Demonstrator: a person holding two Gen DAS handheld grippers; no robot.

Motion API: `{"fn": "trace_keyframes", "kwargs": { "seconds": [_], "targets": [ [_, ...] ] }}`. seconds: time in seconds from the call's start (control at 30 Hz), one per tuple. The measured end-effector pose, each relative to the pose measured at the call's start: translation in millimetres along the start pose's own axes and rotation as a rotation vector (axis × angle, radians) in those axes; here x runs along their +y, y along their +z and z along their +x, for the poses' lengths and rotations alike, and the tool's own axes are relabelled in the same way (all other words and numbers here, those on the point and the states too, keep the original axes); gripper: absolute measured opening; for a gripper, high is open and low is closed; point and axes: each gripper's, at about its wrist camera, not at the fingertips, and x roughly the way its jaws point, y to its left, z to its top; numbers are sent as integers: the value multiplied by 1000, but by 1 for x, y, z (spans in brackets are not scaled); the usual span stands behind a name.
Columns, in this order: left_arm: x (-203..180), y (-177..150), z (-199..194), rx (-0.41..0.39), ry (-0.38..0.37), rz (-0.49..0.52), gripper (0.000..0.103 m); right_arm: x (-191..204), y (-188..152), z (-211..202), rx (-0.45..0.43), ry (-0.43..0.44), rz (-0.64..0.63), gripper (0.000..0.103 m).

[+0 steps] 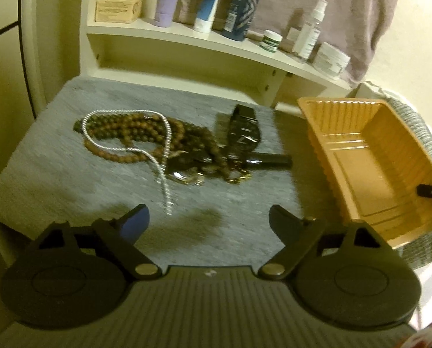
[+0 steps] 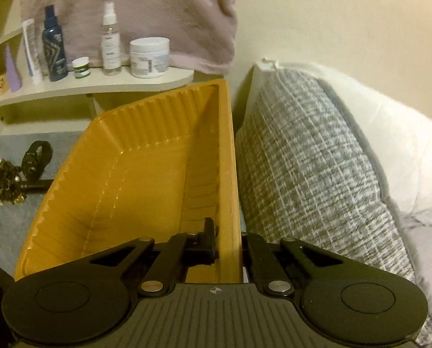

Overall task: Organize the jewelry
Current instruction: 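Grasp a dark bead bracelet with the left tool while the right tool holds the tray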

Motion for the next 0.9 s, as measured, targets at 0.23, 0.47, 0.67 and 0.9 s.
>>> {"fn": "trace_keyframes", "kwargs": {
  "seconds": [0.23, 0.47, 0.67, 0.9],
  "targets": [
    [12, 13, 14, -17, 73, 98, 52, 1, -3, 2, 21, -6, 11, 3],
    [0, 30, 21, -61, -10, 204, 34, 1, 1, 5, 23, -11, 3, 3],
    [-13, 42, 34, -55, -30, 218, 32, 1, 2, 6, 22, -5, 2, 3],
    [-11, 53, 50, 1, -36, 176, 21, 1, 2, 6, 20, -2, 5, 3]
  ]
}}
